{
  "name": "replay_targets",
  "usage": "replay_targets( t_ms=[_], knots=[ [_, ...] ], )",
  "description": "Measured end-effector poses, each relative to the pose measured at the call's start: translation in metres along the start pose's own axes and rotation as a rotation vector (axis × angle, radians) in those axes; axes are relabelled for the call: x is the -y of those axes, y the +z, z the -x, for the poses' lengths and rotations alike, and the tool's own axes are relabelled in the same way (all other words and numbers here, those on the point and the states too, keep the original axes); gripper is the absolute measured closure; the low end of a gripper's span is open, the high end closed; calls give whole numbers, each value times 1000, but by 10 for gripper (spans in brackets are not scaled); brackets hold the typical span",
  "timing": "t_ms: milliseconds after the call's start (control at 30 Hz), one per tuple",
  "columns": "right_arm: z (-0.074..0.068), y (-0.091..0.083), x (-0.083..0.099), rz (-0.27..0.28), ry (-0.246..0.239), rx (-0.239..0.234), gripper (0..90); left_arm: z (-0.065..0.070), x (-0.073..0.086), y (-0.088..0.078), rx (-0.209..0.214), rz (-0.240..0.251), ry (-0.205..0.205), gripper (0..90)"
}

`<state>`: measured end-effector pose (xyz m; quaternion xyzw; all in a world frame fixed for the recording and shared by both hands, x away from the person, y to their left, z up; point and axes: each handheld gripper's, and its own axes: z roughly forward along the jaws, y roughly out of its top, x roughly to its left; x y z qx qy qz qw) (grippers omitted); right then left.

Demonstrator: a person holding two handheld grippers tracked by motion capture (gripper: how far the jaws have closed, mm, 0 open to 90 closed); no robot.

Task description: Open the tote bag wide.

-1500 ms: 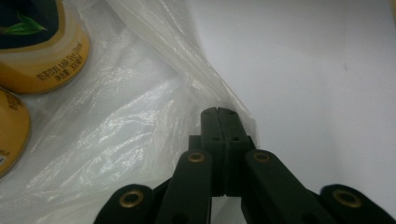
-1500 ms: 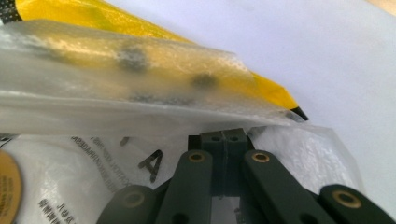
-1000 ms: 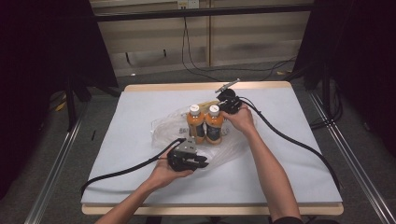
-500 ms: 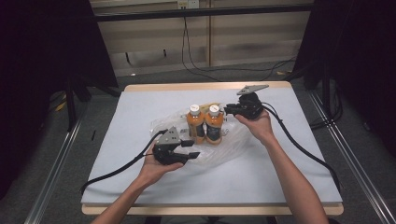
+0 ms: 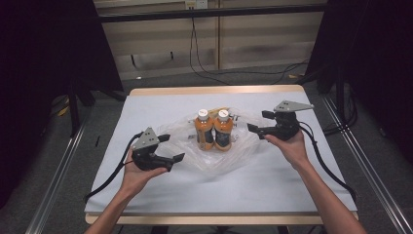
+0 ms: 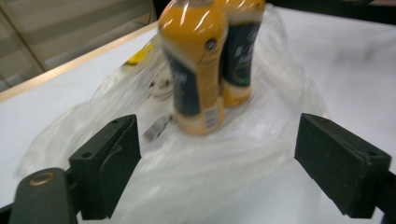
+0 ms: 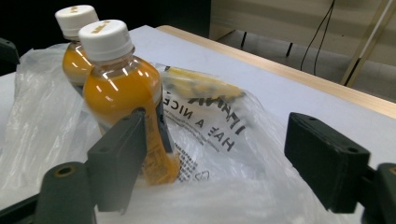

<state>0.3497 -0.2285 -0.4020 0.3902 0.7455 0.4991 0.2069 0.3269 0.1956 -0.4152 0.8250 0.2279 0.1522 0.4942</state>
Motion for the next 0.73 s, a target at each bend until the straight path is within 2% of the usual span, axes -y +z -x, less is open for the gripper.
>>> replay_targets(
  t_ms=[33, 67, 100, 233, 267, 300, 367, 400, 433, 467, 533, 600, 633, 733],
  knots=[
    [-1, -4, 2, 6, 6, 6, 176, -4, 5, -6, -19, -8, -9, 130],
    [-2, -9, 5, 16, 11, 8, 161, -4, 5, -6, -19, -8, -9, 118],
    [-4, -13, 8, 25, 14, 9, 151, -8, 11, -14, -32, -12, -27, 110],
    [-11, -27, 20, 35, 19, 25, 141, -9, 19, -25, -59, -15, -51, 98],
    [-14, -32, 24, 33, 21, 33, 141, -9, 21, -30, -85, -21, -50, 96],
    [-19, -43, 33, 36, 7, 48, 141, -8, 26, -39, -106, -16, -62, 86],
    [-22, -54, 40, 46, 22, 65, 140, -5, 31, -48, -130, -20, -67, 85],
    [-22, -54, 40, 46, 22, 65, 140, -5, 31, -48, -130, -20, -67, 82],
    [-23, -59, 45, 50, 30, 68, 140, -2, 34, -53, -132, -16, -77, 82],
    [-27, -70, 53, 37, 30, 80, 140, 0, 37, -58, -136, -18, -69, 80],
    [-29, -80, 62, 32, 21, 96, 142, 6, 46, -66, -183, -17, -76, 72],
    [-30, -86, 66, 39, 22, 110, 142, 10, 55, -70, -195, -27, -78, 75],
    [-30, -95, 74, 48, 30, 132, 140, 11, 63, -73, -207, -21, -84, 68],
    [-30, -101, 80, 61, 51, 148, 135, 12, 67, -75, -213, -23, -95, 67]
  ],
)
